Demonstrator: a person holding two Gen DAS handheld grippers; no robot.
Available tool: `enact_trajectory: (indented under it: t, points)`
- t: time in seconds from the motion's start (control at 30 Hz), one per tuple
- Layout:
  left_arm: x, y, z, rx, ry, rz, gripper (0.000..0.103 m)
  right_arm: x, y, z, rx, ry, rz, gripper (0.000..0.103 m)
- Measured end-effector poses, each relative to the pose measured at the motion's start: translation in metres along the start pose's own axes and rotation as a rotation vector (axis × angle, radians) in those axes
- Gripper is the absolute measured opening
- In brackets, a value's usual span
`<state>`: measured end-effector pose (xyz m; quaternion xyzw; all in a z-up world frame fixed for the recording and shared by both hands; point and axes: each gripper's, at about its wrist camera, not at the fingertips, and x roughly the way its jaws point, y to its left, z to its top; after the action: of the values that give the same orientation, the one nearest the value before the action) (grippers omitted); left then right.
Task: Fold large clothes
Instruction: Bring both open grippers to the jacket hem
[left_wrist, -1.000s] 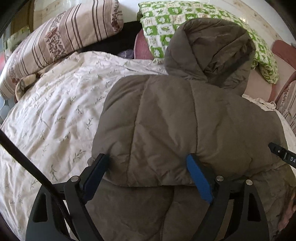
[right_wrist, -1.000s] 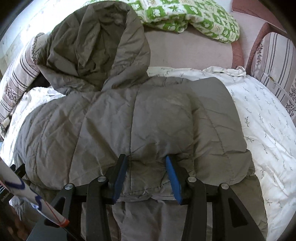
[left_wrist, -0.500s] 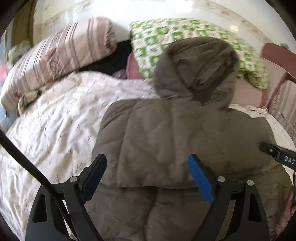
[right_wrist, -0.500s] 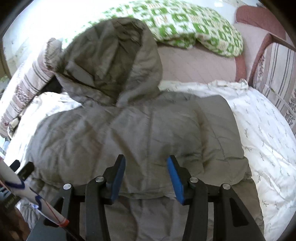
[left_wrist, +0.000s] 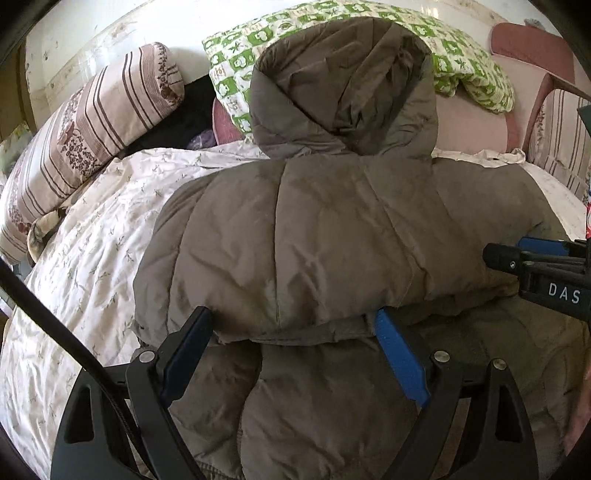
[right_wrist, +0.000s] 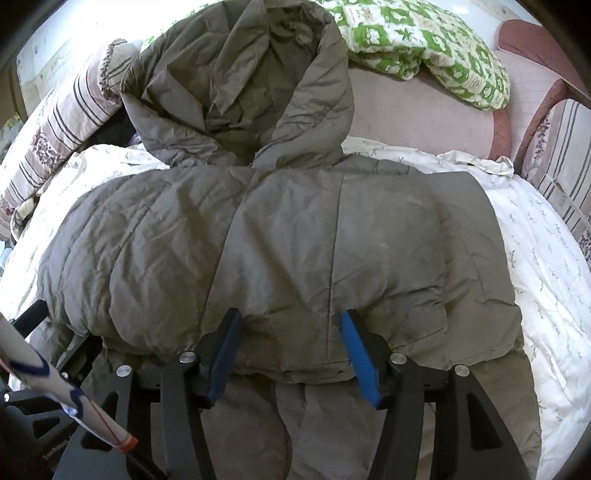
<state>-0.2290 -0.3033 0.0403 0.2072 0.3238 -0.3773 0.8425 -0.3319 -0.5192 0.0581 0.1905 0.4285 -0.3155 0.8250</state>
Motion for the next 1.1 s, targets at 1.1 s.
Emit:
enact_trajectory:
  t: [1.1]
  points:
    - [-0.026,-0.013,0.001,0.062,-0.149,0.055,0.089,0.014,-0.059,0.003,0.168,0.014,-0.03,0.077]
